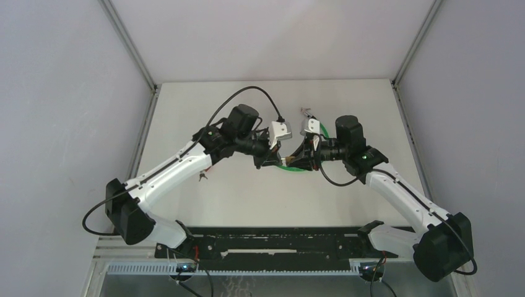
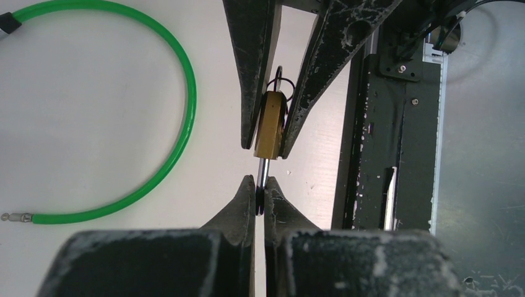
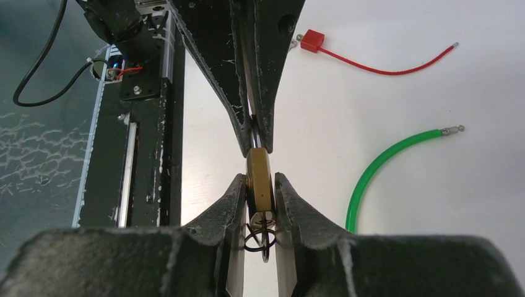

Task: Lock with the key
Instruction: Lock the lock.

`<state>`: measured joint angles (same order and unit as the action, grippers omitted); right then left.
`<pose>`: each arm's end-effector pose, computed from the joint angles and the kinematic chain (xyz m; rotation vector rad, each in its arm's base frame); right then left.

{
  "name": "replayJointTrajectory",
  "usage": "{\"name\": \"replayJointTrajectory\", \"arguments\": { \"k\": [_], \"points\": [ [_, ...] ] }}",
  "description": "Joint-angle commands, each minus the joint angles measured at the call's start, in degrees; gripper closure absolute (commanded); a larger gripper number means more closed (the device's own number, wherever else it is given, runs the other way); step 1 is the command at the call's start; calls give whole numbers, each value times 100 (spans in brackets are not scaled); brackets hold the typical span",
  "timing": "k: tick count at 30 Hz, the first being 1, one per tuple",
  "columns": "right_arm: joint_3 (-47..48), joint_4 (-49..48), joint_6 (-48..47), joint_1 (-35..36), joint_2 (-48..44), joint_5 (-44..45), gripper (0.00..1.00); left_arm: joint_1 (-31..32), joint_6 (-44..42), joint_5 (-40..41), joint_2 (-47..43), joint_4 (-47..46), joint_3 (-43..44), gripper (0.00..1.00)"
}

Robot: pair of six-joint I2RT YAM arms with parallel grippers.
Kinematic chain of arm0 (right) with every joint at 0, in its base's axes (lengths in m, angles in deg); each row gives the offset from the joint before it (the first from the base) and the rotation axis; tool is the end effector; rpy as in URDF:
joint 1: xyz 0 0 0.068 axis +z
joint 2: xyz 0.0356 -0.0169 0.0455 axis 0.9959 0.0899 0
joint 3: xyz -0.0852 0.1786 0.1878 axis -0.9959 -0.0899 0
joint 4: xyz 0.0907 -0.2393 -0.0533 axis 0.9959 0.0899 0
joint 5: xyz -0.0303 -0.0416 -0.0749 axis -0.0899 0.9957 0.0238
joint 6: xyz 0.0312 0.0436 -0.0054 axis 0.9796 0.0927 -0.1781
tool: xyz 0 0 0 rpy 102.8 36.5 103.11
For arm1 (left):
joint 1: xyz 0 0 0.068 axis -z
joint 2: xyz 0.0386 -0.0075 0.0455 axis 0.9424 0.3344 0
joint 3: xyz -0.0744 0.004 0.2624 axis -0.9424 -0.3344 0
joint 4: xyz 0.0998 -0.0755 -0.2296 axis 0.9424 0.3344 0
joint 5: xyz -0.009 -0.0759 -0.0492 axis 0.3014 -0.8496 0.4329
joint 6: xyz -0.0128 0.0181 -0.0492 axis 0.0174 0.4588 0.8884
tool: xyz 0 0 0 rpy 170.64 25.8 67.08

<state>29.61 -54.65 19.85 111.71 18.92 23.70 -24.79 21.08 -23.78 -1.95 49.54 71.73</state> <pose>0.2024 0.1356 0.3035 -1.2916 1.4761 1.0704 0.2035 -0.2364 0.3436 1.4558 1.7786 -0.9266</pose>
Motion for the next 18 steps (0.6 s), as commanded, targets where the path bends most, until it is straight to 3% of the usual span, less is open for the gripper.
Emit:
{"name": "replayJointTrajectory", "arguments": {
  "k": [1, 18],
  "points": [
    [54, -984, 240, 338, -40, -428, 100, 170, 501, -775, 192, -1532, 695, 100],
    [66, -1290, 460, 300, -70, -442, 100, 197, 722, -840, 404, -1676, 791, 100]
  ]
}}
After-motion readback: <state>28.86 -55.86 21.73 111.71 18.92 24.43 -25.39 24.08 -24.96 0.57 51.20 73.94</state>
